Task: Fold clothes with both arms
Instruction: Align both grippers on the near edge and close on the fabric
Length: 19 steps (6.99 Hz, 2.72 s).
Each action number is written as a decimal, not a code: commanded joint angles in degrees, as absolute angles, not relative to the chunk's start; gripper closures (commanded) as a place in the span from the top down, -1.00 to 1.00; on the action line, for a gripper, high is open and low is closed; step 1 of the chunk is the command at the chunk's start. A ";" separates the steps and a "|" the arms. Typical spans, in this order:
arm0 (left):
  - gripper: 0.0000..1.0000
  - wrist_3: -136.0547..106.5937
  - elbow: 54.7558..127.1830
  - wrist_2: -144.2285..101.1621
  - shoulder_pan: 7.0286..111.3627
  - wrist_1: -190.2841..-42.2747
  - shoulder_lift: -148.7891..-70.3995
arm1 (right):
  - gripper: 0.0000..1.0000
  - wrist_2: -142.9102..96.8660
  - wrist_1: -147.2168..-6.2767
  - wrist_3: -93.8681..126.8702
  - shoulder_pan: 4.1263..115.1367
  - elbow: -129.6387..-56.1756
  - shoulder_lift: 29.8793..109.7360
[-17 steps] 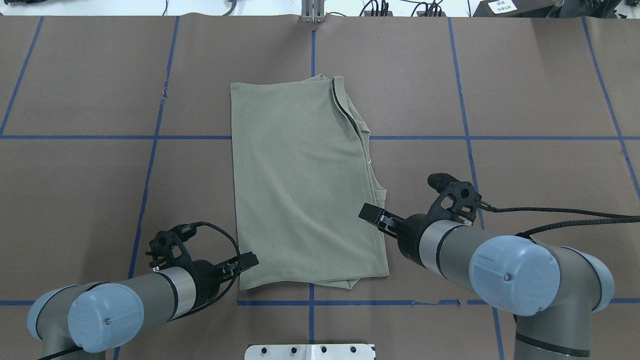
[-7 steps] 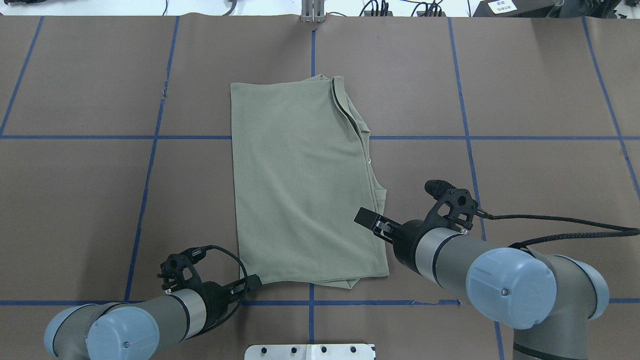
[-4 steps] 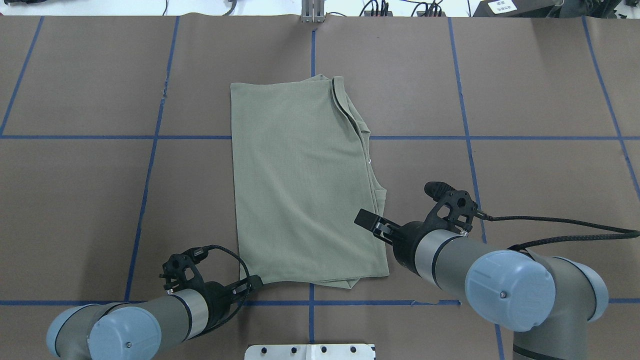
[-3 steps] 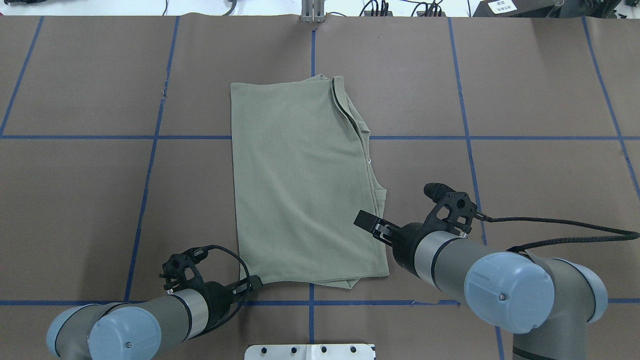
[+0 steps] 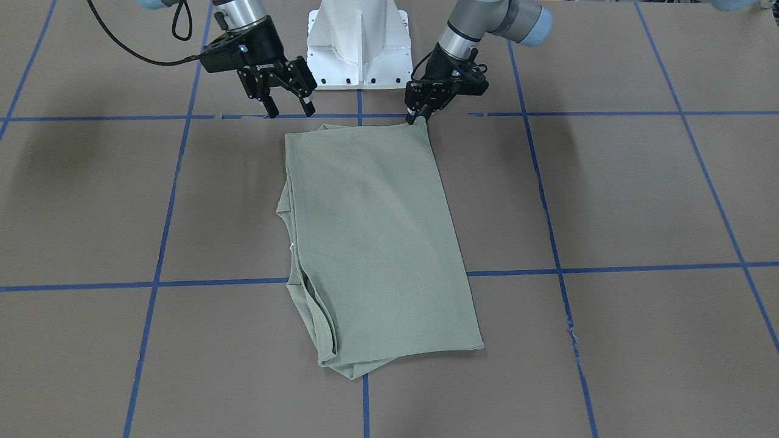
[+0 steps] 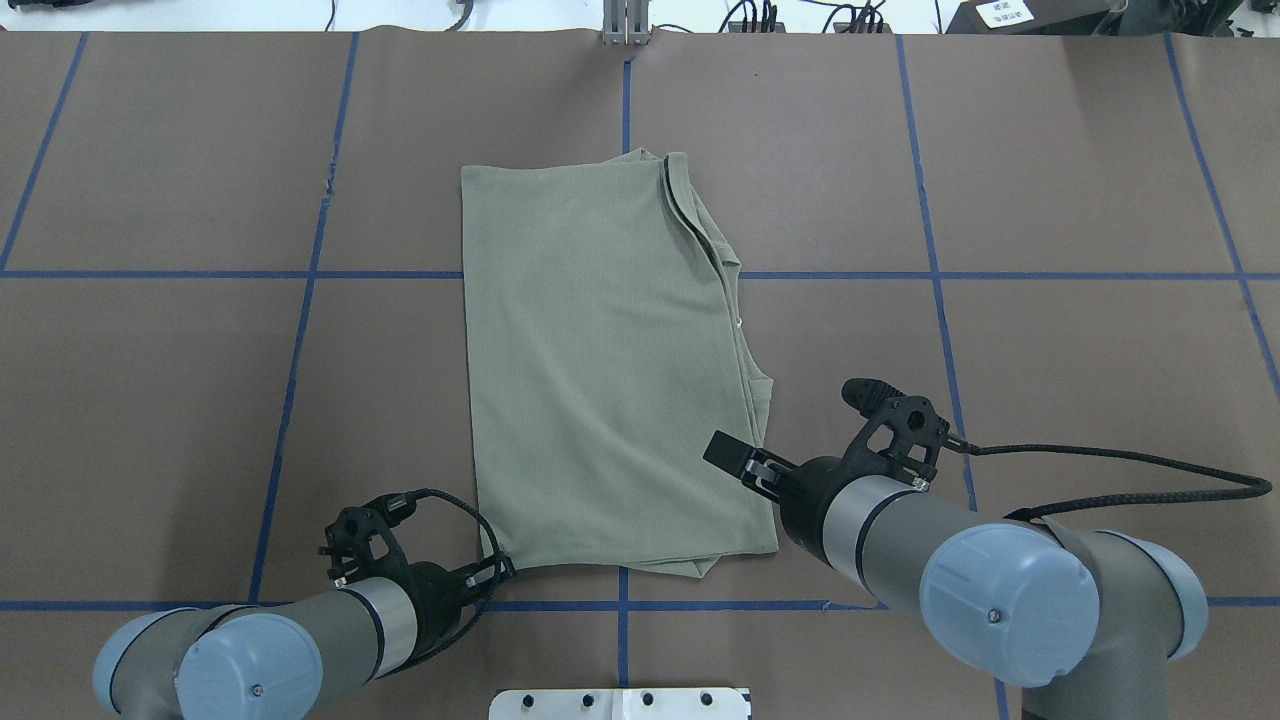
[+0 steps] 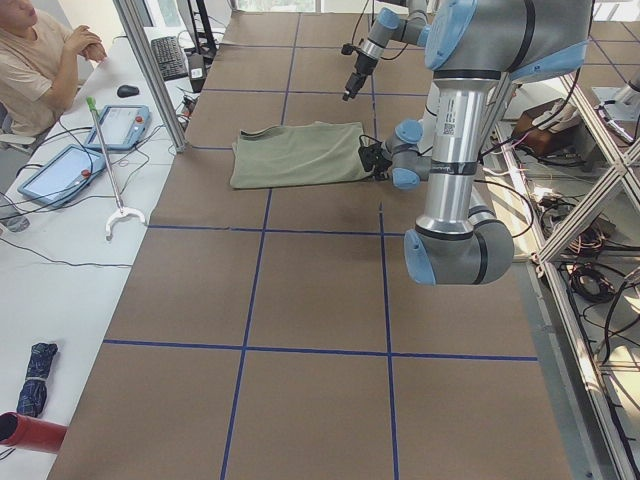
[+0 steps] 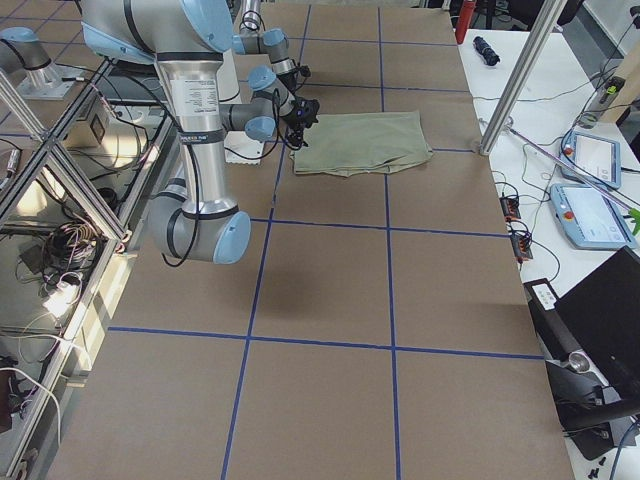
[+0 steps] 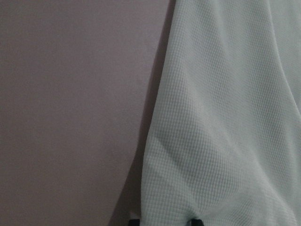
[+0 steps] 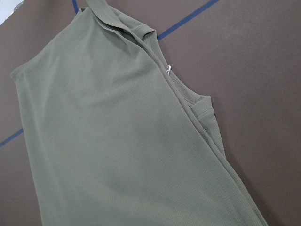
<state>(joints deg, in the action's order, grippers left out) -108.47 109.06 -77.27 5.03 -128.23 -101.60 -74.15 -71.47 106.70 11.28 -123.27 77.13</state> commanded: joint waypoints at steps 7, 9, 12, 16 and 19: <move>-1.00 -108.10 109.86 -77.17 5.10 -128.23 -101.69 | 0.79 -72.33 -79.10 120.41 6.59 -109.61 69.52; -1.00 -107.93 109.86 -77.17 5.10 -128.23 -101.69 | 0.77 -72.16 -79.19 120.32 6.59 -107.94 68.82; -1.00 -107.84 109.86 -77.17 5.10 -128.23 -101.69 | 0.74 -72.07 -79.19 119.62 6.68 -107.49 68.64; -1.00 -107.75 109.86 -77.17 5.18 -128.23 -101.87 | -0.36 -71.81 -79.10 119.53 7.03 -106.96 67.59; -1.00 -107.75 110.21 -77.17 5.27 -128.23 -101.87 | -1.00 -71.81 -79.10 119.97 7.47 -106.79 67.33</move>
<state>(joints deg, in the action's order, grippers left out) -107.75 110.08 -77.17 5.24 -128.23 -101.92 -71.81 -79.10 119.68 7.13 -106.81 67.55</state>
